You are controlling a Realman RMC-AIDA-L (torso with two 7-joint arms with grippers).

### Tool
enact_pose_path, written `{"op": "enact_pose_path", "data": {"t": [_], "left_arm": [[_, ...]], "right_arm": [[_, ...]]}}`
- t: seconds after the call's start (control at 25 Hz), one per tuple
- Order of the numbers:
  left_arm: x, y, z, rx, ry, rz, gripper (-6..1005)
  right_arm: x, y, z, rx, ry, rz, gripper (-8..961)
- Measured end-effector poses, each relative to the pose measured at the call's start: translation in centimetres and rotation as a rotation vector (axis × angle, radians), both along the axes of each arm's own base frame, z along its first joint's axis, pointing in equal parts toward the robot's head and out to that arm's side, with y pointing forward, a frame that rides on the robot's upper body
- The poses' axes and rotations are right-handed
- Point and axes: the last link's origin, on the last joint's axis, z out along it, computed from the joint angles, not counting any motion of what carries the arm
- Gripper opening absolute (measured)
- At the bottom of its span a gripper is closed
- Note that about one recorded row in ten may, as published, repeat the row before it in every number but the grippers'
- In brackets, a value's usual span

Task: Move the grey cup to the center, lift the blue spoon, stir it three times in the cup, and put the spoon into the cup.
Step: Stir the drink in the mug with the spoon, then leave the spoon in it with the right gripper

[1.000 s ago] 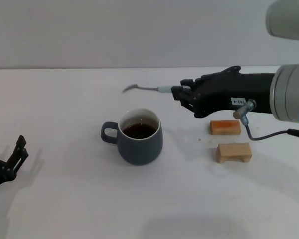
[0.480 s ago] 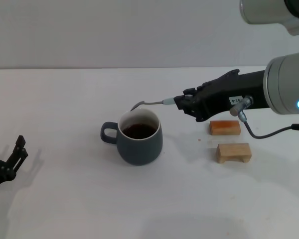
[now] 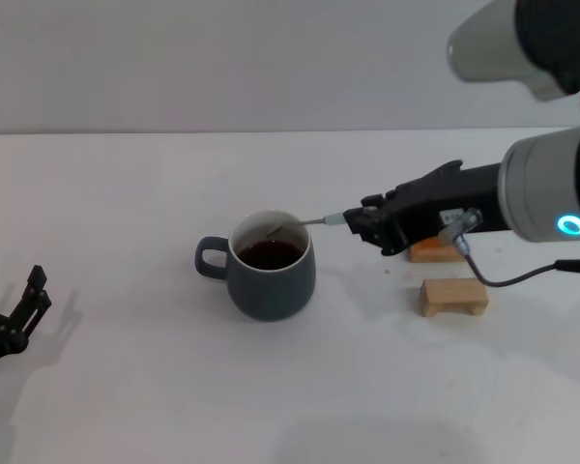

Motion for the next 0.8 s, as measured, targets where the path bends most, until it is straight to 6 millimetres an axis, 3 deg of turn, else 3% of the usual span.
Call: {"op": "enact_pose_path", "data": {"t": [0.8], "left_arm": [[0.0, 0.0, 0.0, 0.002, 0.001, -0.003, 862]], "right_arm": [[1.1, 1.8, -4.5, -0.068, -0.027, 0.003, 162]]}}
